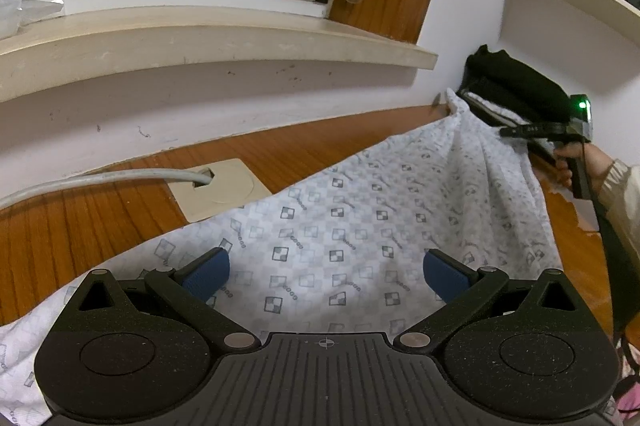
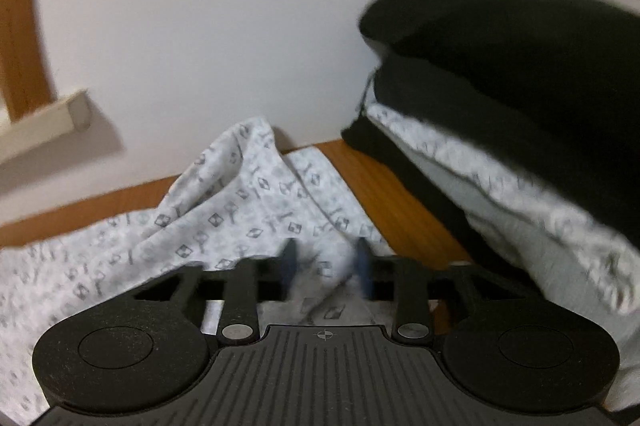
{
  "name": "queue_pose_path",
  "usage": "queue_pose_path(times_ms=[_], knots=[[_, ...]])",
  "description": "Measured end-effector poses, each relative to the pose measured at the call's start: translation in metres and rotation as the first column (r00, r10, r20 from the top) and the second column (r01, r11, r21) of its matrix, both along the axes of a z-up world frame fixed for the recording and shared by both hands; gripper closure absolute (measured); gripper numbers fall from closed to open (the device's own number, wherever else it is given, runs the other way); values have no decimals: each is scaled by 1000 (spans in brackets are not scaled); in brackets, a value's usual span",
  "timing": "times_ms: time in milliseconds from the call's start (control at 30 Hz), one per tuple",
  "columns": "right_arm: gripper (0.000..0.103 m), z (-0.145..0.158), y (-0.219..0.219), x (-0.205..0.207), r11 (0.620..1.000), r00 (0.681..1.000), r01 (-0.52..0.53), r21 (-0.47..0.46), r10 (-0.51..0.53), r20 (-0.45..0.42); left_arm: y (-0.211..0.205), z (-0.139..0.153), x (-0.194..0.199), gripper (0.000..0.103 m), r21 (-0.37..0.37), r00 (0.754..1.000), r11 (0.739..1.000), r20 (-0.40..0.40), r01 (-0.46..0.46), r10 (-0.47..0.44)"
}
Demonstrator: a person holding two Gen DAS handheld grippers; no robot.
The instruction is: Fold clothes
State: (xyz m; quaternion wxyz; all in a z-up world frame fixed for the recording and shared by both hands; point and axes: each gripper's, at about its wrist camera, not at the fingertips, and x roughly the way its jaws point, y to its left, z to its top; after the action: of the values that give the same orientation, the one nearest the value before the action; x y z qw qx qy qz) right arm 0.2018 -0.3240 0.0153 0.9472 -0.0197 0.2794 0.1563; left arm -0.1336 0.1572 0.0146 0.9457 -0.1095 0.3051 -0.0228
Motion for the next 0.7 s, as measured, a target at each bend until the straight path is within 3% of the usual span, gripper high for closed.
queue_pose_path(times_ms=[200, 300, 400, 567, 700], knots=[[98, 26, -6, -21, 999, 990, 31, -44, -24, 142, 1, 0, 0, 0, 15, 1000, 999, -3, -29, 29], [98, 30, -9, -20, 993, 990, 69, -98, -56, 133, 1, 0, 0, 0, 17, 999, 999, -4, -38, 38], [96, 13, -5, -11, 972, 994, 107, -210, -99, 45, 1, 0, 1, 0, 21, 999, 999, -7, -37, 37], [75, 12, -5, -16, 968, 984, 173, -183, -163, 69, 0, 0, 1, 0, 25, 999, 999, -8, -37, 37], [65, 18, 11, -22, 982, 991, 111, -155, -97, 94, 0, 1, -1, 0, 34, 999, 998, -5, -52, 52]])
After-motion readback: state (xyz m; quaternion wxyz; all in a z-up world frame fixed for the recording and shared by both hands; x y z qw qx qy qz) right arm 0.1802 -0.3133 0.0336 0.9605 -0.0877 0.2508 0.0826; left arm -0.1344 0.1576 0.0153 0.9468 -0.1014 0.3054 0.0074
